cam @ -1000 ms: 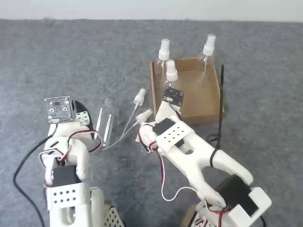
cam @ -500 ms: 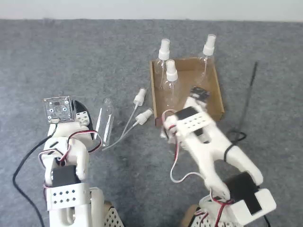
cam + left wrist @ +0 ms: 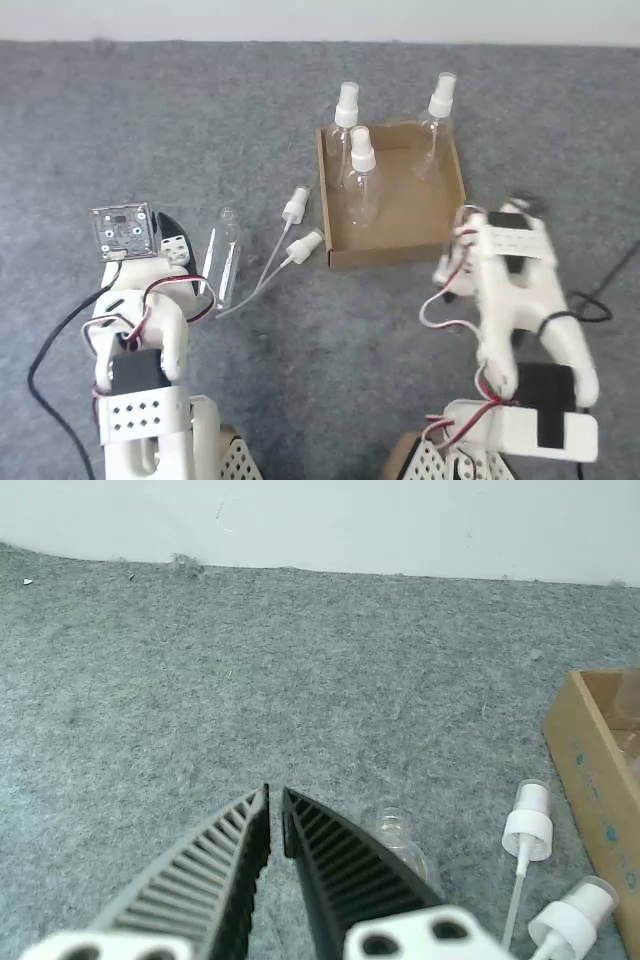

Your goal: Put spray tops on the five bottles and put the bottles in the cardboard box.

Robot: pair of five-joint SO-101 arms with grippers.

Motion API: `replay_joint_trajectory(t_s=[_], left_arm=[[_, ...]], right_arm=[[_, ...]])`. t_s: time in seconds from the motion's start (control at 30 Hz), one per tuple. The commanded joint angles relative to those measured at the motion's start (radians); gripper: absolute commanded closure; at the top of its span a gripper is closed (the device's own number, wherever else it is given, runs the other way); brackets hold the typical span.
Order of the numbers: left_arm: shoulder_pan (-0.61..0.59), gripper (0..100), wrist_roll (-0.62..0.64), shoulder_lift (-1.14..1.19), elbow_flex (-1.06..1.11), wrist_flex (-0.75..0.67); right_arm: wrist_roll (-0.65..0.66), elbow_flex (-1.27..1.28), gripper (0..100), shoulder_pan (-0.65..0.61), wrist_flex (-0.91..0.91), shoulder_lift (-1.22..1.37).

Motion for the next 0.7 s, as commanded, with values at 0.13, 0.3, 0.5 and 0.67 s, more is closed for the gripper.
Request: replay_joint_trajectory(t_s=[0.13,0.3,0.5,0.67], left_arm=[[0.002,99,-0.002,-0.011,-0.007,-0.017],[0.002,99,-0.002,-0.011,-0.007,-0.015],[0.002,99,-0.002,-0.015,0.002,-0.015],[0.002,99,-0.002,-0.015,0.002,-0.015]], right_arm=[[0.155,-0.054,63.0,0.297,0.015,-0.007],[0.264,-0.054,71.0,0.404,0.007,-0.007],[0.462,-0.061,80.3,0.503,0.004,-0.007],[0.73,-0.055,80.8,0.627,-0.117,-0.008]])
